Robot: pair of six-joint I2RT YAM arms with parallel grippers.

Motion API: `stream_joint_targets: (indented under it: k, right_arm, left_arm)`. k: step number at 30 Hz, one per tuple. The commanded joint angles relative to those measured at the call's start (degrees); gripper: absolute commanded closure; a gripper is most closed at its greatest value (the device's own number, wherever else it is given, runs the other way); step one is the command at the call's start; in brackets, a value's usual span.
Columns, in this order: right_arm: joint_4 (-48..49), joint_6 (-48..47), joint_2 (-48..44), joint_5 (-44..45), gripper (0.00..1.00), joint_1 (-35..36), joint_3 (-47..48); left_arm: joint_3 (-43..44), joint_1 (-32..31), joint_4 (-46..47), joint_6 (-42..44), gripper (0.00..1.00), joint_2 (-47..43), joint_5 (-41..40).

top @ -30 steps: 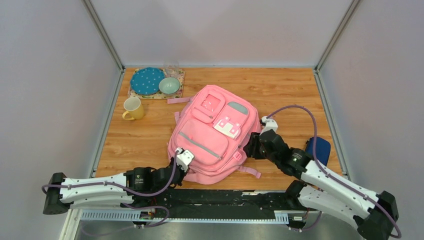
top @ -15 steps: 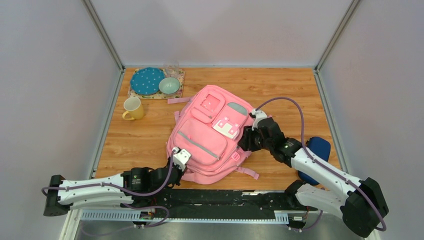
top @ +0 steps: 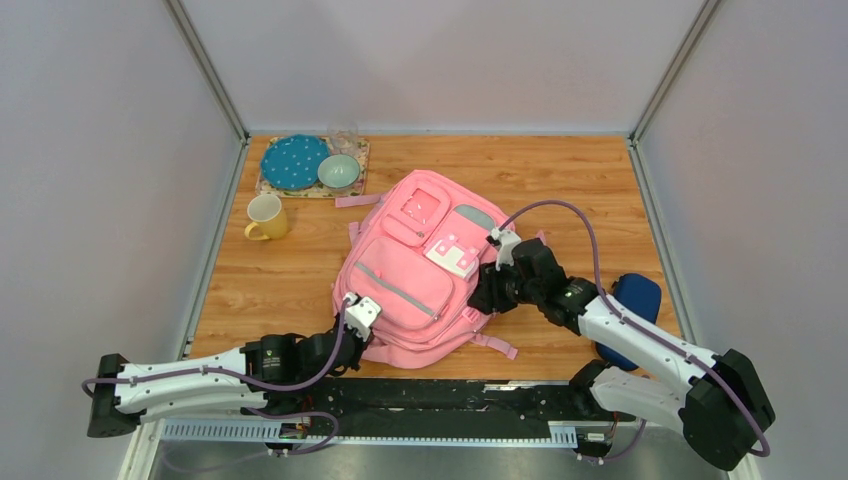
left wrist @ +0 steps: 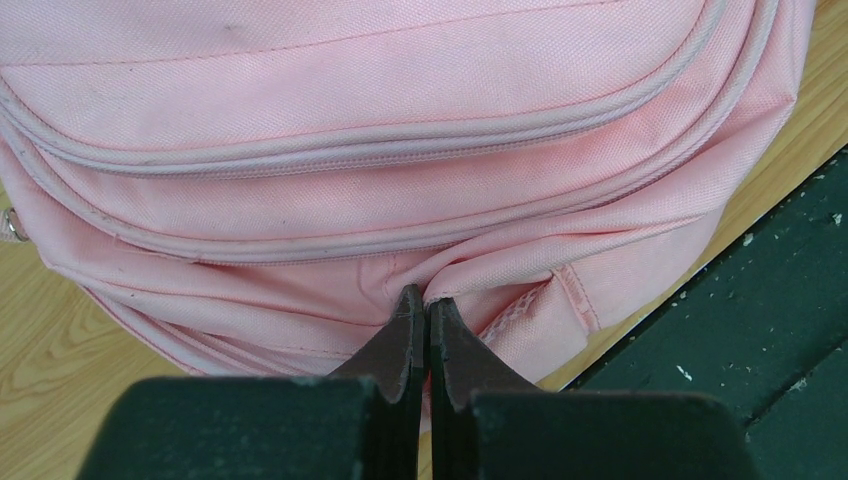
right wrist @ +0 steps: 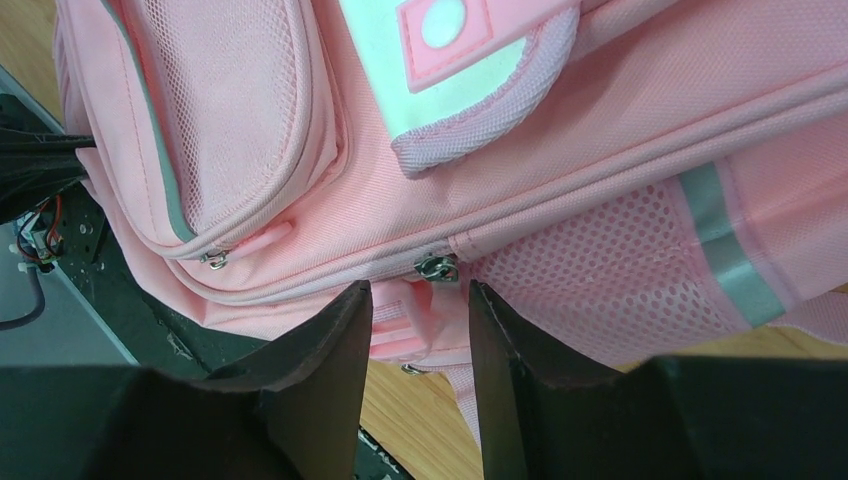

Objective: Pack the student bag
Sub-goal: Unzip the student bag at the center of the board.

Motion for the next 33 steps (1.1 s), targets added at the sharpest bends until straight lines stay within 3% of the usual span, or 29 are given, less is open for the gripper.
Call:
stream_joint_targets:
  k: [1,17,24,33]
  right_arm:
    - [0.6,-1.0,-1.2,-0.7,0.55,0.0,-1.0]
    - [2.3,-1.6,1.2,-2.4,0.56,0.0,-0.4]
    - [3.2,-2.1,3.9,-3.3,0.70,0.0,0.5]
    - [4.0,-1.1,6.1,0.1,0.68,0.0,-0.5]
  left_arm:
    - [1.1,1.0,0.8,0.6,1.00,-0.5,-0.6]
    - [1.5,1.9,2.1,1.1,1.00,1.5,1.3]
    - [1.8,2.2,2.4,1.4,1.00,2.8,1.9]
    - [1.7,2.6,3.0,1.6,1.00,3.2,2.4]
